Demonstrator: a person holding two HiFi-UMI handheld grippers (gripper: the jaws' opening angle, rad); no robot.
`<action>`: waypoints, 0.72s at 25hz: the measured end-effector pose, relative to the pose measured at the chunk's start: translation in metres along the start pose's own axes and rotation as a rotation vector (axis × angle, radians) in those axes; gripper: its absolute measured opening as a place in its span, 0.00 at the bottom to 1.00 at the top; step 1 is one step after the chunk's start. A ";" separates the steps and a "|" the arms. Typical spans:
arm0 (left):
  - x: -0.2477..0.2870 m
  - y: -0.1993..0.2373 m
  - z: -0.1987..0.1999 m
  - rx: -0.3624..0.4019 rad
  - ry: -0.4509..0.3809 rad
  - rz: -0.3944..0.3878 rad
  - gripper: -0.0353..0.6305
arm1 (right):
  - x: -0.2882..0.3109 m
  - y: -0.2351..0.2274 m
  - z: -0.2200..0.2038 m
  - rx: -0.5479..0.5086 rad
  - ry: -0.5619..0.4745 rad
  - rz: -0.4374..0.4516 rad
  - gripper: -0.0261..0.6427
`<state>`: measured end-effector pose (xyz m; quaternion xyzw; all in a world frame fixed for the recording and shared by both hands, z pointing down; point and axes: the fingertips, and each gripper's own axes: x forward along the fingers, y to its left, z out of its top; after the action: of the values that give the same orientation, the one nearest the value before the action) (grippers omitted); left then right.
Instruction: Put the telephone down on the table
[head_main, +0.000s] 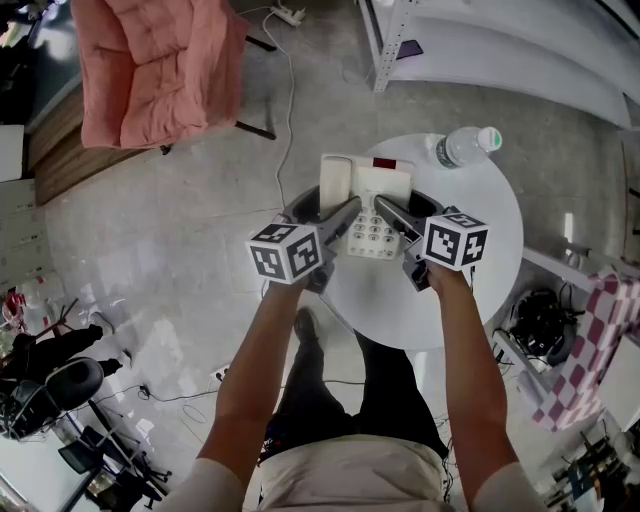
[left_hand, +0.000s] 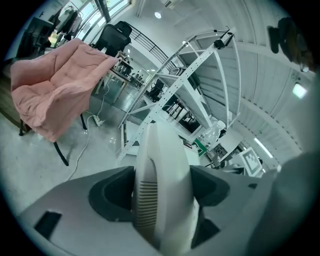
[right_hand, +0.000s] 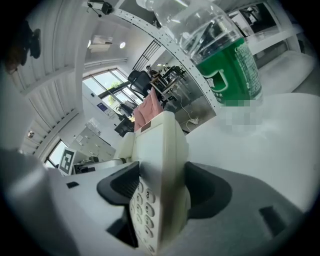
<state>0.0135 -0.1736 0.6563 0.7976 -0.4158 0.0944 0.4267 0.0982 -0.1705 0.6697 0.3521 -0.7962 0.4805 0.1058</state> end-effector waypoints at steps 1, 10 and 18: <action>0.001 0.001 0.000 -0.004 0.001 0.000 0.56 | 0.001 -0.001 0.000 -0.003 0.001 -0.006 0.45; 0.010 0.007 -0.003 -0.010 0.006 0.045 0.55 | 0.007 -0.012 -0.004 0.002 -0.040 -0.073 0.47; 0.013 0.016 -0.004 0.047 -0.025 0.152 0.55 | 0.012 -0.014 0.004 -0.154 -0.122 -0.184 0.47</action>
<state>0.0105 -0.1828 0.6744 0.7746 -0.4781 0.1261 0.3944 0.0989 -0.1830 0.6835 0.4432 -0.8000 0.3837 0.1277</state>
